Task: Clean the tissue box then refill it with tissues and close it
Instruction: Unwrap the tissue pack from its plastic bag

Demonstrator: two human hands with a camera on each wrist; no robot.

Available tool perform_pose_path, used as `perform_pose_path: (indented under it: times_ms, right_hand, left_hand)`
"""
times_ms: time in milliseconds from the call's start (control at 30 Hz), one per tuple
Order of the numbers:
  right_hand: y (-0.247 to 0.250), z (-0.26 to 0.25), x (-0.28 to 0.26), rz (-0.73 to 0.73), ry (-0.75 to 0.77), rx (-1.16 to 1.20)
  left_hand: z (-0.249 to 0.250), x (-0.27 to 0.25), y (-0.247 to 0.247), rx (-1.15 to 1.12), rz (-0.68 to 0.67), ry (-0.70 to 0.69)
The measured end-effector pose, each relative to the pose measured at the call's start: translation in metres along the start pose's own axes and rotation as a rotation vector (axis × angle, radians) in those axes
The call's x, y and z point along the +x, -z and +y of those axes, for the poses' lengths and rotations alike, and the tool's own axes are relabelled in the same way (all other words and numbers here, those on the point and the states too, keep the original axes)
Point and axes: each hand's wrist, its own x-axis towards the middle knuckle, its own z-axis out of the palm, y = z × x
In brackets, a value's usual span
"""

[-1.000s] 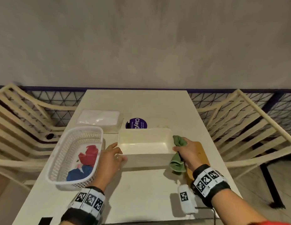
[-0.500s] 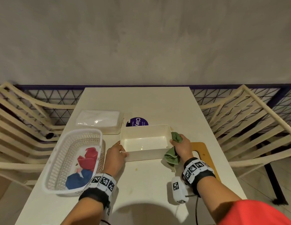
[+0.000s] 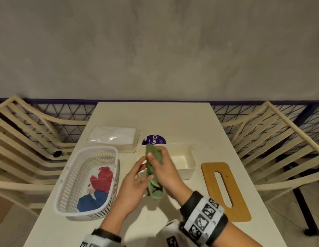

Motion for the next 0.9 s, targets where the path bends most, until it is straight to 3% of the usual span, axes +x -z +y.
perform_pose_path:
  times_ms: [100, 200, 300, 400, 467, 533, 600, 667, 733, 800, 900]
  right_hand:
    - [-0.049, -0.008, 0.006, -0.242, 0.035, -0.164]
    - [-0.097, -0.013, 0.024, -0.309, 0.162, -0.416]
    - [-0.141, -0.015, 0.044, -0.251, 0.208, -0.467]
    - [-0.168, -0.004, 0.056, -0.242, 0.200, -0.663]
    - [-0.173, 0.005, 0.058, -0.336, 0.177, -0.892]
    - [-0.174, 0.008, 0.063, -0.534, 0.151, -1.122]
    - [-0.171, 0.002, 0.078, -0.620, 0.090, -1.192]
    - [-0.160, -0.008, 0.105, -0.534, 0.046, -1.051]
    - [-0.139, -0.019, 0.137, -0.330, -0.075, -0.636]
    - [-0.115, -0.026, 0.165, -0.126, -0.149, -0.331]
    - [-0.094, -0.017, 0.197, 0.001, -0.304, -0.093]
  left_hand:
    - [0.003, -0.018, 0.045, -0.015, 0.251, 0.009]
    - [-0.004, -0.027, 0.090, 0.116, 0.422, 0.035]
    - [-0.026, -0.020, 0.132, 0.277, 0.421, 0.163]
    - [-0.052, -0.009, 0.166, 0.378, 0.381, 0.304]
    - [-0.062, -0.006, 0.175, 0.328, 0.378, 0.333]
    - [-0.061, 0.001, 0.177, 0.319, 0.362, 0.334]
    - [-0.051, 0.013, 0.179, 0.310, 0.321, 0.324]
    - [-0.034, 0.033, 0.185, 0.270, 0.289, 0.319]
    - [-0.016, 0.063, 0.194, 0.260, 0.269, 0.310]
    - [0.000, 0.100, 0.203, 0.324, 0.271, 0.308]
    - [0.015, 0.160, 0.213, 0.504, 0.264, 0.358]
